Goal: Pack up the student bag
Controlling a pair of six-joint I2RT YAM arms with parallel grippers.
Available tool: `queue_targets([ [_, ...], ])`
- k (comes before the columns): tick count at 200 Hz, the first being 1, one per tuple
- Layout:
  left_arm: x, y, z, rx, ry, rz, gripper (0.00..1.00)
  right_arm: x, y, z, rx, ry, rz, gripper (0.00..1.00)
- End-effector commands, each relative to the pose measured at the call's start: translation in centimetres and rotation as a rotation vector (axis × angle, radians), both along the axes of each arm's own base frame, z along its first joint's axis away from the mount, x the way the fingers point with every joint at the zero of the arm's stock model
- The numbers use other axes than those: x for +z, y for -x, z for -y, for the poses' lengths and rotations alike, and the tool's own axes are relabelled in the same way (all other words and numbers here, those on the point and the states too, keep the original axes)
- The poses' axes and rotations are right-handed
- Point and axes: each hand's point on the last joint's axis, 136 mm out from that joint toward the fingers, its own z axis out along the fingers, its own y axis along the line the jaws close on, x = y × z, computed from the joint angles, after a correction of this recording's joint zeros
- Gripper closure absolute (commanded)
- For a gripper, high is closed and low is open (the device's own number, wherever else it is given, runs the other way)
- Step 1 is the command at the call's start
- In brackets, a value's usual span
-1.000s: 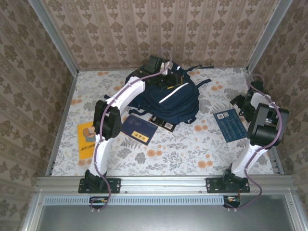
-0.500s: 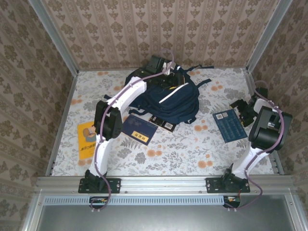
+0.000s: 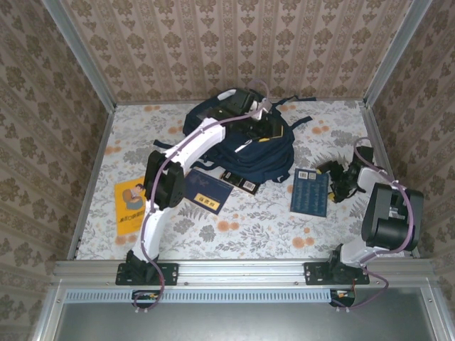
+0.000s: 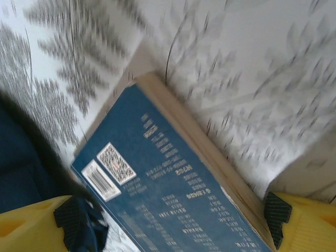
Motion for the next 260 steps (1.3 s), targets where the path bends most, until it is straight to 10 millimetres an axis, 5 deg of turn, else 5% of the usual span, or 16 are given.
queue_targets([
  [1, -4.3, 1.3, -0.2, -0.03, -0.056, -0.074, 0.46, 0.2, 1.5, -0.9, 0.046, 0.047, -0.011, 0.08],
  [54, -9.5, 4.8, 1.1, -0.087, -0.107, -0.162, 0.46, -0.5, 2.4, -0.5, 0.158, 0.205, -0.054, 0.11],
  [90, -12.3, 6.5, 2.0, -0.133, -0.144, -0.187, 0.48, -1.4, 2.0, -2.0, 0.252, 0.201, -0.067, 0.13],
  [213, -16.4, 10.3, 2.1, -0.259, -0.226, -0.242, 0.55, 0.7, 0.3, -7.4, 0.244, -0.05, 0.127, 0.38],
  [260, -16.8, 10.4, 1.8, -0.262, -0.228, -0.256, 0.58, 4.4, -0.5, -7.0, 0.195, -0.023, 0.248, 0.56],
])
